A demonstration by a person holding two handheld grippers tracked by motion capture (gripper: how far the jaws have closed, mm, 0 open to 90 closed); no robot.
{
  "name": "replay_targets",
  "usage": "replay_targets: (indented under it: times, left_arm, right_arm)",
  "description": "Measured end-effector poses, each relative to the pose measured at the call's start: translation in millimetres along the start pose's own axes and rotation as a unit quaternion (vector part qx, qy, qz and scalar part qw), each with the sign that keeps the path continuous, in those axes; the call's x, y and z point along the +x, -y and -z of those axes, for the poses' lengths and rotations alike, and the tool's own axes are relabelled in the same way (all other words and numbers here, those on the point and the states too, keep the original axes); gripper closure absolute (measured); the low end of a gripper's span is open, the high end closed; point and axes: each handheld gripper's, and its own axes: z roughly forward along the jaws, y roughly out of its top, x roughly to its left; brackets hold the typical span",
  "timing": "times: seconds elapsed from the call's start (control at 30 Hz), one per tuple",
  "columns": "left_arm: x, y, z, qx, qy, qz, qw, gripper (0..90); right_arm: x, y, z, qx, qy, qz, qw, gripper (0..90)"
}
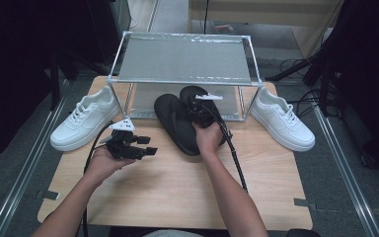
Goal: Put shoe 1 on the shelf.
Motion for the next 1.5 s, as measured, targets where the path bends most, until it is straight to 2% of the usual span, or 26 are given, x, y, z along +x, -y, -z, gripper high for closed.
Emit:
replay_targets:
  times: [0.17, 0.4, 0.6, 0.83, 1.0, 1.27, 1.4, 1.5]
  left_arm:
    - [-0.1, 0.1, 0.5, 0.001, 0.002, -0.003, 1.0000, 41.8]
    - [-0.3, 0.3, -0.7, 0.003, 0.003, -0.004, 1.0000, 41.8]
    - [0.6, 0.5, -1.2, 0.002, 0.003, -0.003, 1.0000, 41.8]
    - [2.2, 0.6, -0.5, 0.003, 0.003, 0.003, 1.0000, 41.8]
    - [3.8, -0.3, 0.9, 0.005, -0.001, 0.004, 1.0000, 41.7]
    - [5.0, -0.7, 1.4, 0.003, -0.005, 0.004, 1.0000, 41.7]
    - [5.3, -1.0, 1.7, 0.003, -0.002, 0.012, 0.9999, 41.7]
    - [6.8, -1.3, 2.1, 0.000, -0.004, 0.020, 0.9998, 41.5]
  right_arm:
    - [0.0, 1.1, -7.3, -0.013, 0.006, -0.009, 0.9999, 73.7]
    - [1.6, 1.2, -6.9, -0.012, -0.012, -0.003, 0.9999, 61.3]
    - [2.6, -0.6, -2.0, -0.010, -0.009, 0.003, 0.9999, 56.9]
    - [-0.2, -3.0, 15.5, -0.006, -0.024, 0.004, 0.9997, 54.7]
    - [0.2, 1.6, 30.3, -0.006, -0.028, 0.015, 0.9995, 54.2]
    - [-2.6, 8.3, 59.7, -0.018, -0.049, 0.023, 0.9984, 55.7]
    - [-1.2, 10.2, 78.9, -0.021, -0.058, 0.042, 0.9972, 58.7]
    - [-0.2, 15.5, 90.8, -0.013, -0.066, 0.069, 0.9953, 59.7]
